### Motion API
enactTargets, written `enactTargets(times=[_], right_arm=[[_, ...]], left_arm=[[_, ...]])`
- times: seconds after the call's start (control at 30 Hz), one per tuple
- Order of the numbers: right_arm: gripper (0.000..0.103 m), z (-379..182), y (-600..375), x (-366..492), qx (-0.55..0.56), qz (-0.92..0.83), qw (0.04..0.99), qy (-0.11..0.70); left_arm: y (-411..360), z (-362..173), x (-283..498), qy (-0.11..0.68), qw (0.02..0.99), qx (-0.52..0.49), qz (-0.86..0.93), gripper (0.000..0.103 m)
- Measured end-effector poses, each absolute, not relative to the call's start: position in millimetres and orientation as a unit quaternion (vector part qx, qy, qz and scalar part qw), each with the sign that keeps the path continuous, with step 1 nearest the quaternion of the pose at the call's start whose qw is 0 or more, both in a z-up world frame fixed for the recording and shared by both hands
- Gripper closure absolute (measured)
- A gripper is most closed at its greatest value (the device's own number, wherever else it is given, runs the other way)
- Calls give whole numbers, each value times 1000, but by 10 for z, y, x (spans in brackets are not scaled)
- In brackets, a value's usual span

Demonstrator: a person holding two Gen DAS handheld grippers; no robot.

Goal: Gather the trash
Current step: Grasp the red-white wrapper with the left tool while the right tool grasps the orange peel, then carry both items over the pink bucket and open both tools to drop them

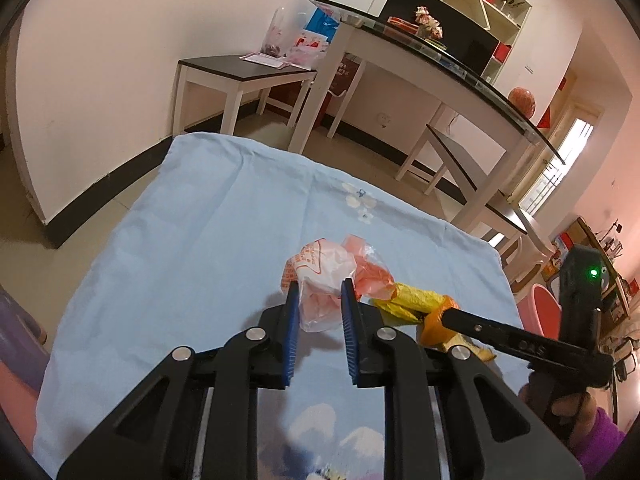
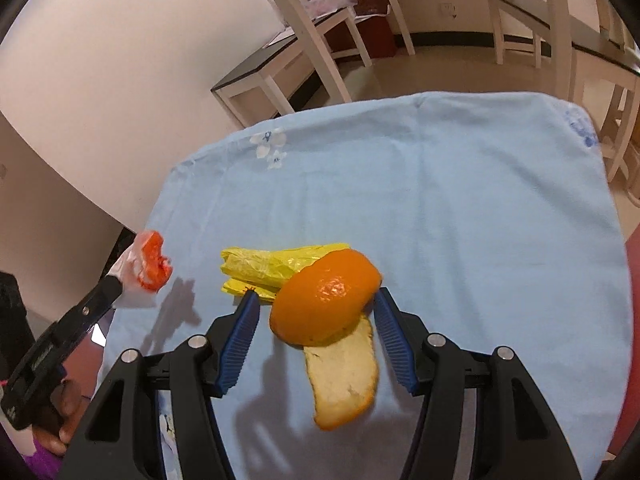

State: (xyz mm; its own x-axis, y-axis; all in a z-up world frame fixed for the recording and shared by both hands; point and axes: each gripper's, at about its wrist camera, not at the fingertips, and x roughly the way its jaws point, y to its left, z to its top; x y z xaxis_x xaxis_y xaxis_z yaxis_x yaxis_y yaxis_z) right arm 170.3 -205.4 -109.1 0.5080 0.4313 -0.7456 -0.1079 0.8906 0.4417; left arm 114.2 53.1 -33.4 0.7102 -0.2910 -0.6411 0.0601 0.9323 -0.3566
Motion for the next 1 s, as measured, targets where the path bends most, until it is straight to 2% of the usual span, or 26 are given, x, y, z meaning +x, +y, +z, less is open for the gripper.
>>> enactTargets(times=[0.03, 0.13, 0.57, 0.73, 1.0], right_arm=[[61, -1094, -2049, 1702, 172, 156, 852, 469], [66, -1070, -2030, 1658, 176, 157, 855, 461], [73, -701, -2221, 1074, 157, 148, 886, 411], [80, -602, -2365, 788, 159, 136, 893, 399], [82, -492, -2509, 525, 165, 138, 900, 378]], left_arm=[[542, -335, 1124, 369, 911, -158, -95, 84], [557, -336, 1065, 369, 911, -159, -94, 84], [486, -255, 856, 365, 912, -152, -110, 84], [391, -189, 716, 360, 914, -145, -119, 84], [154, -59, 572, 351, 916, -128, -144, 84]])
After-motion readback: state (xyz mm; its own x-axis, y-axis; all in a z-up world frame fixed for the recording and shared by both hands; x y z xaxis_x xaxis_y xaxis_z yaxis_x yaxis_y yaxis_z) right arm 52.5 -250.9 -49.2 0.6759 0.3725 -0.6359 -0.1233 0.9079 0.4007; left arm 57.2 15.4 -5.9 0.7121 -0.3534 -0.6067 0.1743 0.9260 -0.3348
